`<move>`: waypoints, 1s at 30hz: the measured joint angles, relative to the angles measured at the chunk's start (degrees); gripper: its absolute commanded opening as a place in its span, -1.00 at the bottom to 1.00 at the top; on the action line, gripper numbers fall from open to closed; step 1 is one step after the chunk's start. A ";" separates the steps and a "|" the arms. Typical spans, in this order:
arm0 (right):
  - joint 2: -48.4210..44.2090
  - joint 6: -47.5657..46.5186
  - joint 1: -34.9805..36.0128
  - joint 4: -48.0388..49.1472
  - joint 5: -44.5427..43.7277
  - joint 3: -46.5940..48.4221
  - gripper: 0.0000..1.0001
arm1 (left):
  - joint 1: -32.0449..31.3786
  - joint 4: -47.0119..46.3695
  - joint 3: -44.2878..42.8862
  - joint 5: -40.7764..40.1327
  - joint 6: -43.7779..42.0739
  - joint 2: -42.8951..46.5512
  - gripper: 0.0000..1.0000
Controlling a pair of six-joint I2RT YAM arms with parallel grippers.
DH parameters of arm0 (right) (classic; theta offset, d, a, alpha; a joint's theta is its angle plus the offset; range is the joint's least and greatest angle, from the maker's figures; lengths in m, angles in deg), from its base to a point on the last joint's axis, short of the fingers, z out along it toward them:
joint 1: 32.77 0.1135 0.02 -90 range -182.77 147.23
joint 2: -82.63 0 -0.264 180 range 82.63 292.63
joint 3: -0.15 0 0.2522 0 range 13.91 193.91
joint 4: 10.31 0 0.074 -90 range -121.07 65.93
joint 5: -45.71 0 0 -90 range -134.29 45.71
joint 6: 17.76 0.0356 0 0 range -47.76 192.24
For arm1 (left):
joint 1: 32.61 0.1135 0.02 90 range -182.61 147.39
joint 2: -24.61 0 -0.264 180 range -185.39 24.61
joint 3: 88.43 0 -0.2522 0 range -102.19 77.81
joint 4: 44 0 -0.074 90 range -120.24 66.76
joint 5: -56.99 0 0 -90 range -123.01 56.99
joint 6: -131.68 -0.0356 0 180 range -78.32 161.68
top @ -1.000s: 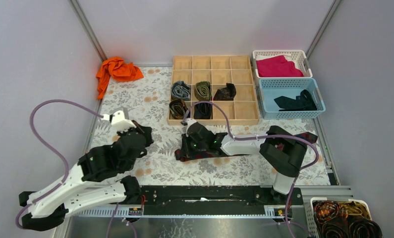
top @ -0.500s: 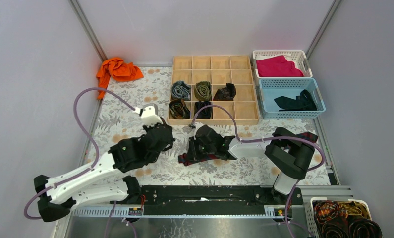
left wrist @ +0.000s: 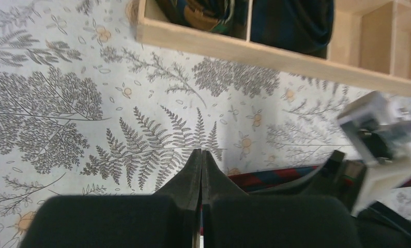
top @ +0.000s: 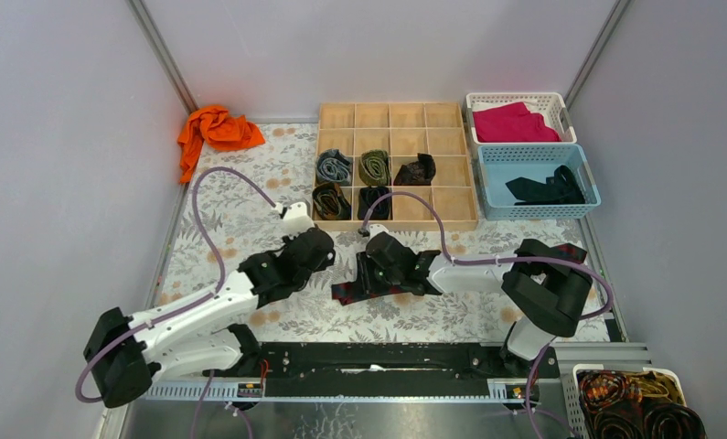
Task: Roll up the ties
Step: Flatten out the tie at the center of the board, then roll the tie at the center of the board.
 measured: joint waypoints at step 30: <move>6.80 -5.01 18.71 -20.72 -23.91 24.85 0.03 | 6.36 4.50 -5.84 -7.39 2.32 13.05 -0.99</move>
